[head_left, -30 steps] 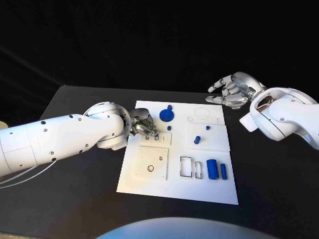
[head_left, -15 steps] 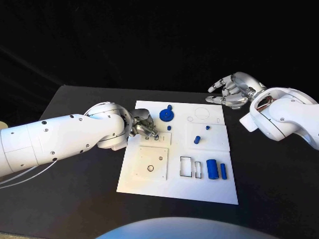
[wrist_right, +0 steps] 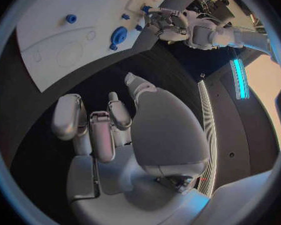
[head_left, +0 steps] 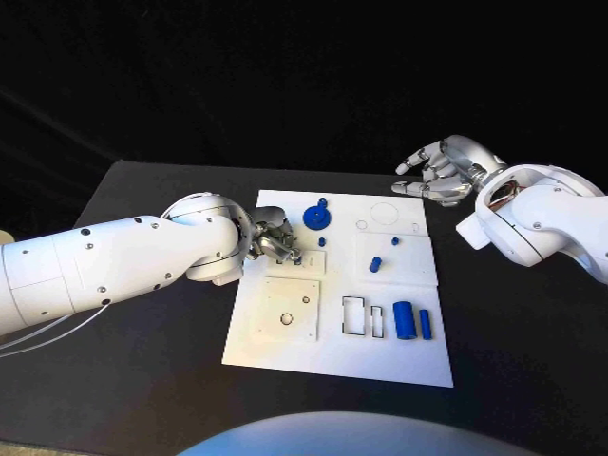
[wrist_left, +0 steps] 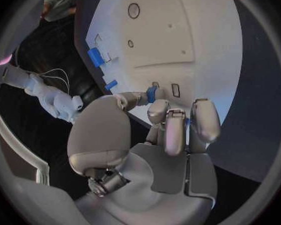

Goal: Assemble the parts on the task board

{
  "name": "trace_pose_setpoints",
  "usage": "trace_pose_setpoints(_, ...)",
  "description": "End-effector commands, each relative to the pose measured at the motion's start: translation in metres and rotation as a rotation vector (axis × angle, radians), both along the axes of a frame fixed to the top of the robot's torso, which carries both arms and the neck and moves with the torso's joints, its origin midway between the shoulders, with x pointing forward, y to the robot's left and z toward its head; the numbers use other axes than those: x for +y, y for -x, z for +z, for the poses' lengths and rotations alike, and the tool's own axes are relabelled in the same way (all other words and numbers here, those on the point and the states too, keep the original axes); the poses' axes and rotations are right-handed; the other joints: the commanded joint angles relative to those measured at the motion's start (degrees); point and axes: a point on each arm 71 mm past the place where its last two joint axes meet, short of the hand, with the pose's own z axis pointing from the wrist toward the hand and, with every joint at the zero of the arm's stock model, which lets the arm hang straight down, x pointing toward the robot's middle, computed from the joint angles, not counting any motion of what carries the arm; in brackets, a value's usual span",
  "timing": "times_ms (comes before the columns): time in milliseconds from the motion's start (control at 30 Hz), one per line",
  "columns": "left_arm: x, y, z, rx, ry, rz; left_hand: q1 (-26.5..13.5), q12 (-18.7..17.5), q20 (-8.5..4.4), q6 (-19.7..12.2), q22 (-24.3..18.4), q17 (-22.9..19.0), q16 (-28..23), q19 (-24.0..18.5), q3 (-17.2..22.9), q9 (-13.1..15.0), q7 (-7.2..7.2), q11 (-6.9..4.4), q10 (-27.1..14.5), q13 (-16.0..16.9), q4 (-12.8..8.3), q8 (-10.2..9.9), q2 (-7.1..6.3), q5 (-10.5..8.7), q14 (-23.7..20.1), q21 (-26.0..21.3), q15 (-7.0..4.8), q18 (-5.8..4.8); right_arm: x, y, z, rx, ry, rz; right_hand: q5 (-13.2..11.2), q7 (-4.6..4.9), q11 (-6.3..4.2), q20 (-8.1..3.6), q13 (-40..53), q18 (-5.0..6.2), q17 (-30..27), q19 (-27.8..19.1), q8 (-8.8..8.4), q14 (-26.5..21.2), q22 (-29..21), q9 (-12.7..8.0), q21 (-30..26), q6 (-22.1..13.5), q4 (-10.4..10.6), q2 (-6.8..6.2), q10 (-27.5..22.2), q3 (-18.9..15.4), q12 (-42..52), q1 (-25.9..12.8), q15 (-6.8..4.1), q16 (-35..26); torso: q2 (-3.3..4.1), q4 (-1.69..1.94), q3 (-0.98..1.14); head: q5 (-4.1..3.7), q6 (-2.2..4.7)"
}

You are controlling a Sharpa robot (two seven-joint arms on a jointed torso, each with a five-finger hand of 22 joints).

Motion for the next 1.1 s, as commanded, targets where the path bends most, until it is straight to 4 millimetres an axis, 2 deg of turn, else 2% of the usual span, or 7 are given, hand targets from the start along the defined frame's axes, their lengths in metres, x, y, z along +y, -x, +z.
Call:
trace_pose_setpoints(33, -0.0016, 0.001, -0.0017, 0.019, -0.022, -0.018, 0.32, 0.28, -0.03, 0.65, 0.05, 8.07, 0.16, 0.26, 11.77, 0.07, -0.84, 0.01, 0.32, 0.06, -11.44, 0.14, 0.17, 0.18, 4.02, 0.28, -0.35, -0.77, 0.0004, 0.0, -0.0003, -0.003, 0.005, 0.0, -0.01, -0.08, -0.2, -0.01, -0.05, 0.65, 6.21, -0.18, 0.08, 3.68, -0.02, -0.03, -0.22, -0.2, 0.04, -0.08, -0.33, 0.43, -0.05, -0.5, -0.52, -0.32, 0.04, 0.02, -0.03, 0.03, -0.08)
trace_pose_setpoints(500, -0.0032, -0.001, -0.0039, 0.034, -0.038, -0.017, 0.31, 0.18, -0.04, 0.67, 0.11, 8.04, 0.14, 0.28, 11.76, 0.09, -0.86, 0.0, 0.28, -0.09, -11.46, 0.13, 0.14, 0.29, 4.01, 0.31, -0.37, -0.79, 0.0007, 0.0003, -0.0005, -0.004, 0.004, 0.001, -0.01, -0.08, -0.2, -0.01, -0.05, 0.65, 6.21, -0.18, 0.08, 3.68, -0.02, -0.03, -0.22, -0.2, 0.04, -0.08, -0.33, 0.43, -0.05, -0.5, -0.52, -0.32, 0.0, 0.03, -0.04, -0.04, -0.67)
trace_pose_setpoints(1100, -0.0049, 0.0, -0.0044, 0.045, -0.037, -0.028, 0.26, 0.1, -0.05, 0.76, 0.23, 8.07, 0.15, 0.34, 11.73, 0.13, -0.89, -0.04, 0.28, -0.18, -11.47, 0.15, 0.09, 0.67, 4.02, 0.37, -0.4, -0.81, 0.0005, 0.0, -0.0008, -0.008, 0.0, -0.002, -0.01, -0.11, -0.23, -0.03, -0.08, 0.66, 6.13, -0.19, 0.26, 3.66, -0.05, -0.03, -0.3, -0.2, 0.11, -0.01, -0.3, 0.57, -0.05, -0.6, -0.55, -0.38, -0.03, 0.04, 0.02, -0.08, -0.87)
